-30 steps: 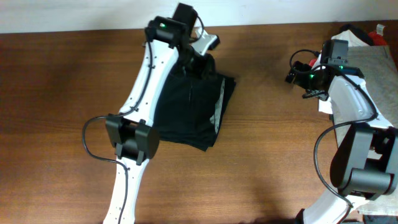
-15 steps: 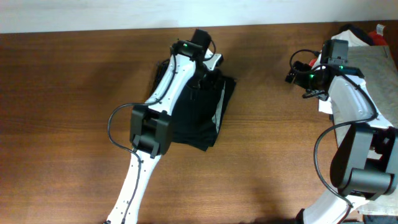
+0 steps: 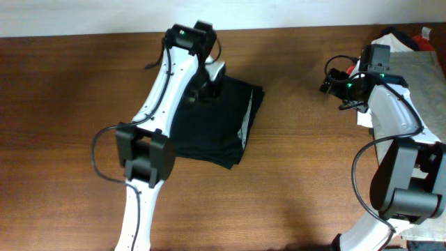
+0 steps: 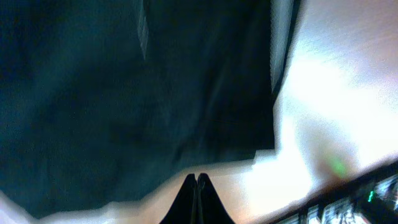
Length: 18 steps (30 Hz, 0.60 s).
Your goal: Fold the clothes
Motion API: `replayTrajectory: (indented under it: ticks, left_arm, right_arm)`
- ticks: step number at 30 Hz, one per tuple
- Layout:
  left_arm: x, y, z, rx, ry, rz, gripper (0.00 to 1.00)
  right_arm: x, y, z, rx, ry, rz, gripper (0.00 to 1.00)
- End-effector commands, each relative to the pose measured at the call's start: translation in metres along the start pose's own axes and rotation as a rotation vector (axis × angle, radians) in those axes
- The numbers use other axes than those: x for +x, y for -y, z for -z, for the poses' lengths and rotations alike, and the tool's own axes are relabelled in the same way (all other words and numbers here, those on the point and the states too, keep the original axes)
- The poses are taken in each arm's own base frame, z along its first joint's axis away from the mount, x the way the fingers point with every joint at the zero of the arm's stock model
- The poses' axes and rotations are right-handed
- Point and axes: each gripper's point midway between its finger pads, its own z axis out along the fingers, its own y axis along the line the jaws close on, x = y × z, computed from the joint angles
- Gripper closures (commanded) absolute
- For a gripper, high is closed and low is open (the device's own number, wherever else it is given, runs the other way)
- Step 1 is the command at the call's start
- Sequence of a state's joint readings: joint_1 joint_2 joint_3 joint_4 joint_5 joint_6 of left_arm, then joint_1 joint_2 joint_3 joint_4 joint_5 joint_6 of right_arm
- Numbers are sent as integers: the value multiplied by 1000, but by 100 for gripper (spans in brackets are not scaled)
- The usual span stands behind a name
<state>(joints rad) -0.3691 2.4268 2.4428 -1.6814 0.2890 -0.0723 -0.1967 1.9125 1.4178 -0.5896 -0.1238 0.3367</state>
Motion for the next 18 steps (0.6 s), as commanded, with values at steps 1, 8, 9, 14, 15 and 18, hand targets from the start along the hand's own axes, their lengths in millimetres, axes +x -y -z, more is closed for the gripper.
replayTrajectory:
  ticks: [1, 8, 9, 14, 15, 18]
  left_arm:
    - [24, -12, -9, -43, -51, 10, 99]
    - [17, 24, -87, 78, -51, -76, 99]
    - [18, 32, -93, 76, -51, -98, 99]
    - [36, 58, -119, 61, -97, -148, 99]
    - [35, 56, -130, 64, -85, -156, 99]
    - [36, 56, -141, 67, -79, -139, 99]
  right_arm:
    - [-6, -1, 4, -2, 20, 1, 1]
    - [-6, -1, 4, -2, 20, 1, 1]
    - [-6, -1, 4, -2, 20, 1, 1]
    - [-6, -1, 4, -2, 20, 1, 1]
    - [-6, -1, 4, -2, 20, 1, 1]
    - [-6, -1, 4, -2, 20, 1, 1]
